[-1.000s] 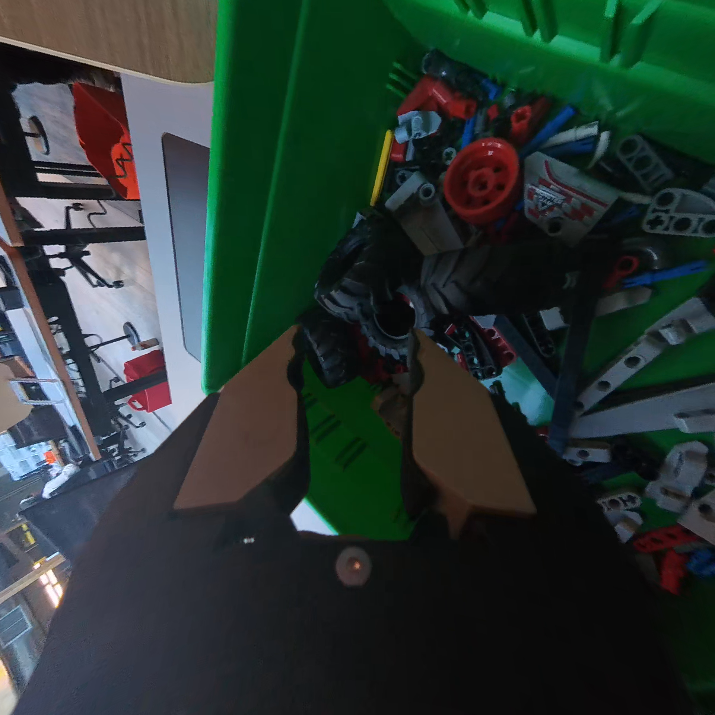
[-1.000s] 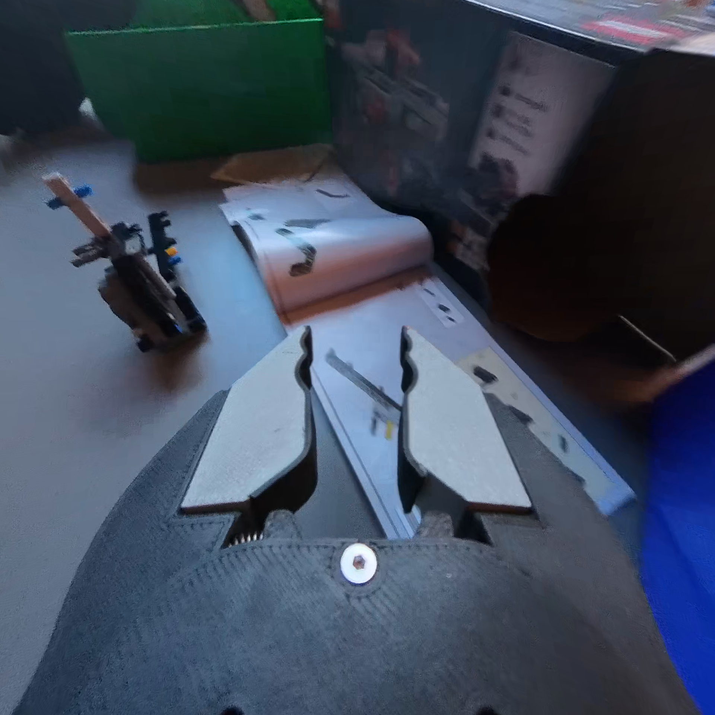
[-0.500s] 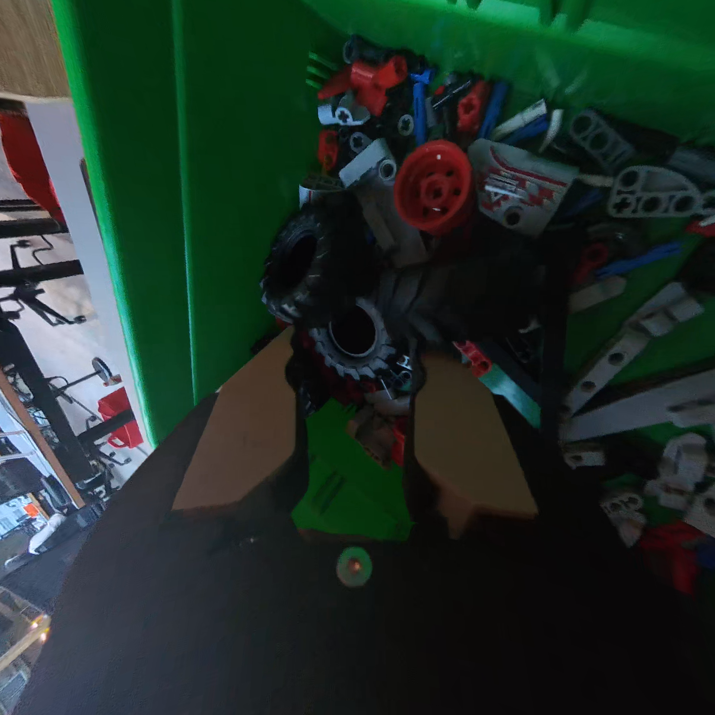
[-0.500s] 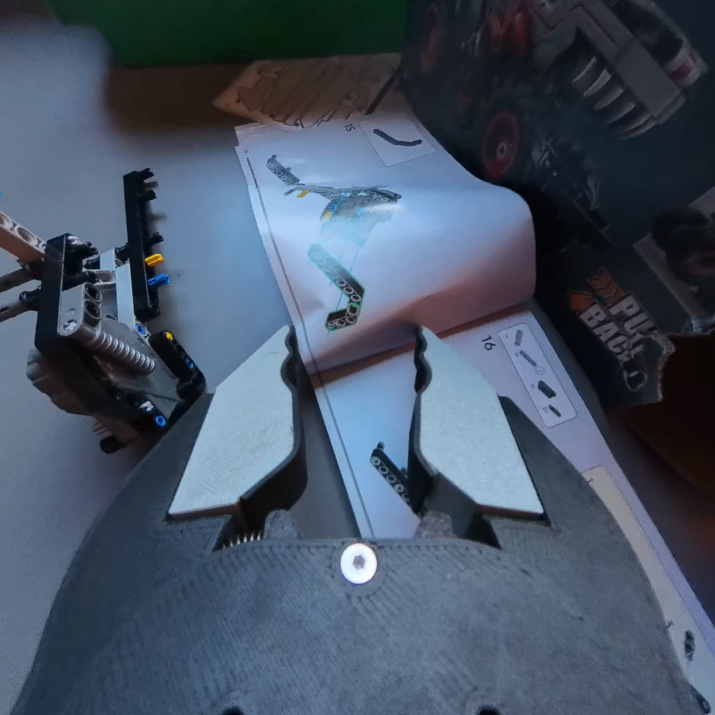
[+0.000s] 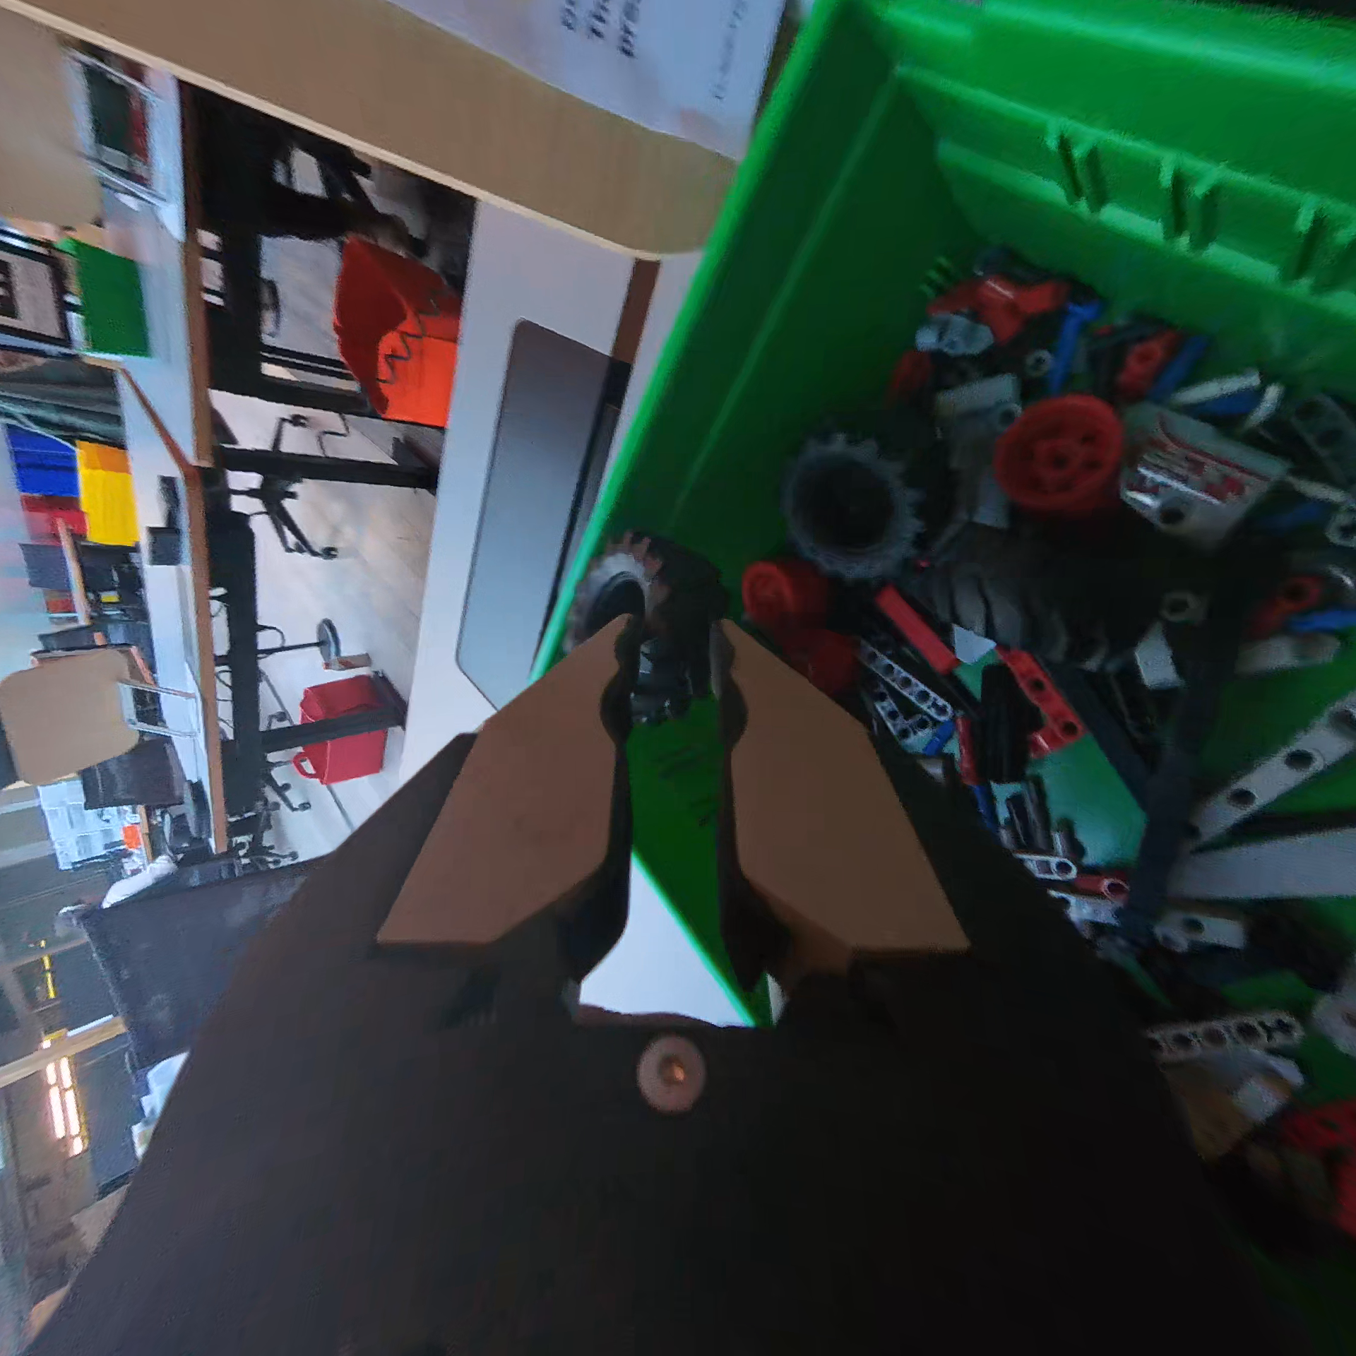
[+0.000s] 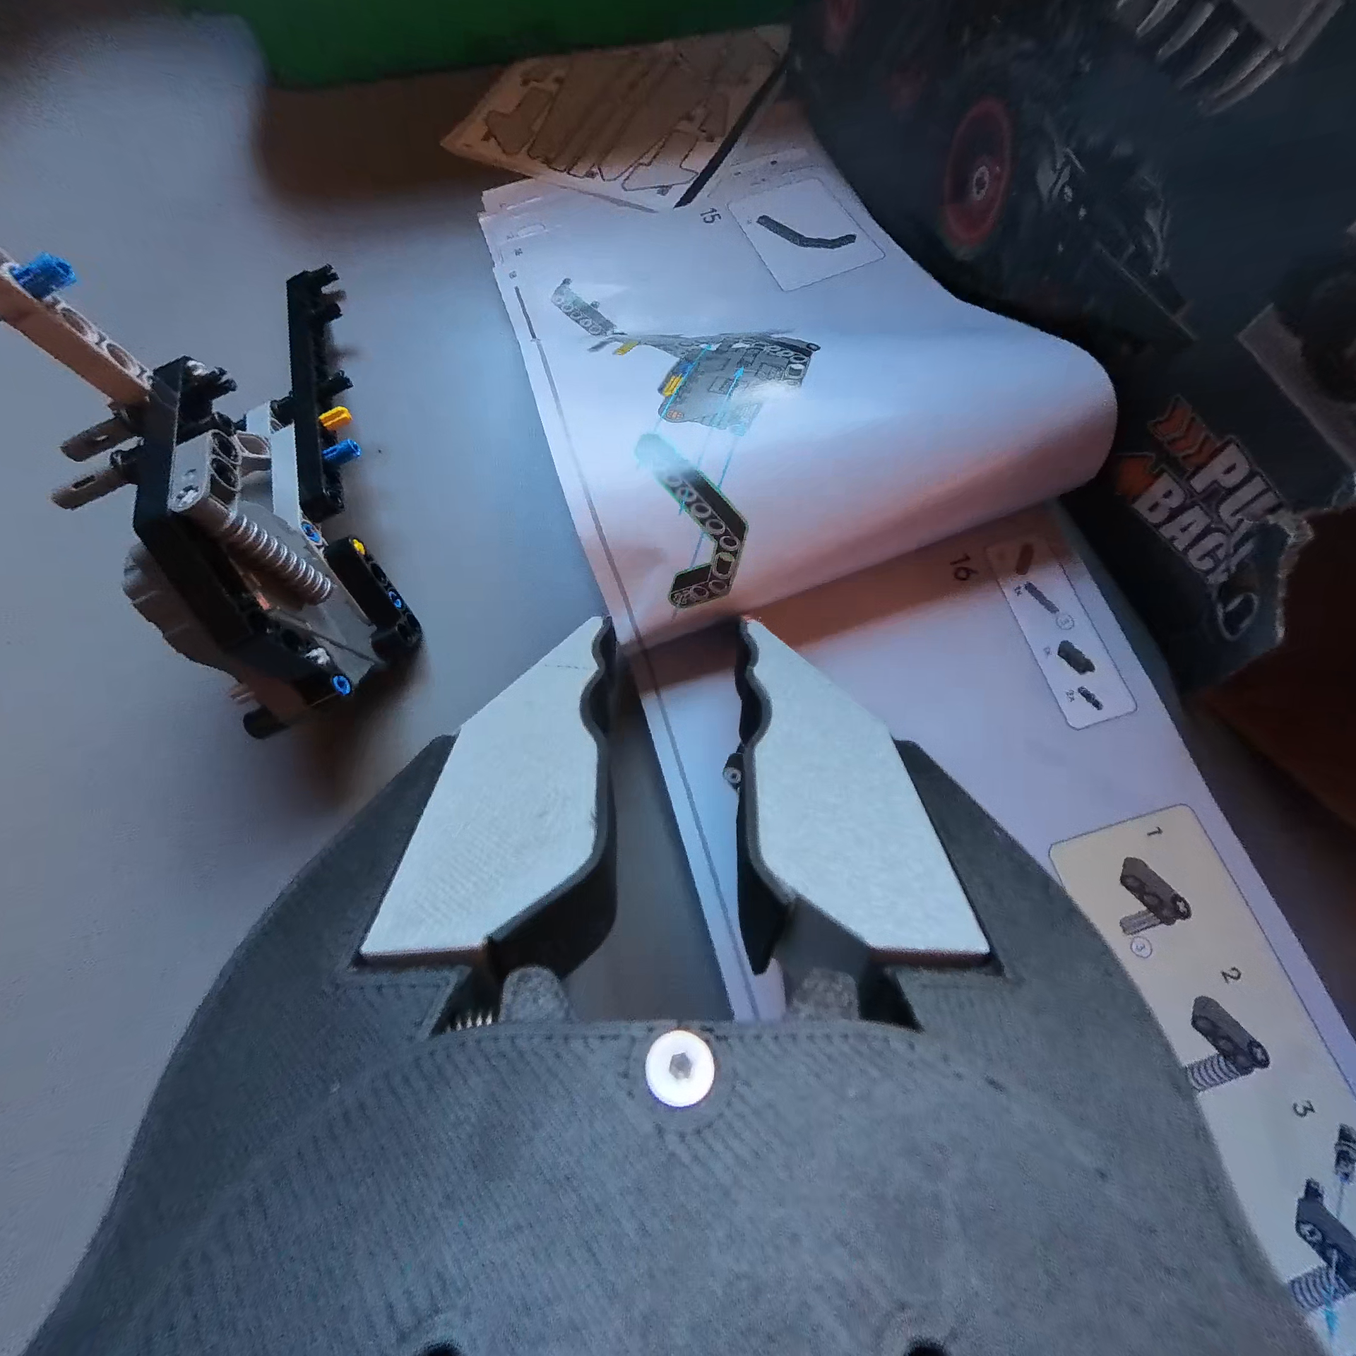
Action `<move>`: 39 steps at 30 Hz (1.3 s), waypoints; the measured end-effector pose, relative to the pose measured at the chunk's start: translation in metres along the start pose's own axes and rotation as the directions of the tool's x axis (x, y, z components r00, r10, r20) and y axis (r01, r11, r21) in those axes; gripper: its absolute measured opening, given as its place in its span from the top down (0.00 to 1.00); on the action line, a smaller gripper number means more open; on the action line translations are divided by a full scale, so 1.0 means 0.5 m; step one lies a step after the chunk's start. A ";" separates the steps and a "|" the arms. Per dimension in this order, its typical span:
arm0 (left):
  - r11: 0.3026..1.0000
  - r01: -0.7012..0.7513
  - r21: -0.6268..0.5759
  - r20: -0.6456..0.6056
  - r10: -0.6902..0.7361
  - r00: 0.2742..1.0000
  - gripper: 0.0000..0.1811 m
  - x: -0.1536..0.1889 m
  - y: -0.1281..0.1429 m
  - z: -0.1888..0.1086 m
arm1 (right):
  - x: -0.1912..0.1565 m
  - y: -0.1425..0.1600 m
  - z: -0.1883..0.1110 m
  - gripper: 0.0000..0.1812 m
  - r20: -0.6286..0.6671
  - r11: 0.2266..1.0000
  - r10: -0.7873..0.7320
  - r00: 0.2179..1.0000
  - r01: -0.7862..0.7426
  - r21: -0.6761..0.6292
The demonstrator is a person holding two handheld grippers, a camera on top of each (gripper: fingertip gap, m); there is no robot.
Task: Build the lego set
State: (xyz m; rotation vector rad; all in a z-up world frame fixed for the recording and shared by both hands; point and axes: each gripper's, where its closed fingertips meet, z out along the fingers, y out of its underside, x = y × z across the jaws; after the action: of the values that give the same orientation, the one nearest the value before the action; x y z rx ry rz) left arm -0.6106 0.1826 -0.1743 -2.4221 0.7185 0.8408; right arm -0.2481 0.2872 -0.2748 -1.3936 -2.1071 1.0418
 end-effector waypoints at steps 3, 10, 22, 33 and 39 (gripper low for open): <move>0.999 0.029 -0.029 0.028 -0.028 0.999 0.85 -0.006 0.012 0.017 | -0.003 0.002 -0.004 0.84 0.001 1.000 -0.010 1.000 0.010 0.003; 0.962 0.219 -0.163 -0.214 -0.251 0.944 0.80 0.069 0.042 0.054 | -0.001 0.000 -0.007 0.84 -0.013 1.000 -0.007 1.000 0.008 0.015; 0.930 0.085 -0.357 -0.379 -0.227 0.897 0.87 0.144 0.151 -0.050 | -0.001 0.003 -0.003 0.85 -0.013 1.000 -0.010 1.000 0.010 0.000; 0.909 0.332 -0.252 -0.156 -0.377 0.913 0.74 0.067 0.042 0.095 | -0.001 0.004 -0.002 0.86 -0.022 1.000 -0.020 1.000 0.020 -0.002; 0.886 0.334 -0.322 -0.180 -0.404 0.897 0.92 0.087 0.077 0.146 | -0.004 0.005 -0.003 0.86 -0.018 1.000 -0.024 1.000 0.024 -0.004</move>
State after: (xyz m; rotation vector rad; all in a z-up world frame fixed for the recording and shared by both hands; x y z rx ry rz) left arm -0.6350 0.1822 -0.2643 -2.8284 0.1980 0.5227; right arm -0.2450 0.2865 -0.2758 -1.3711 -2.1084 1.0130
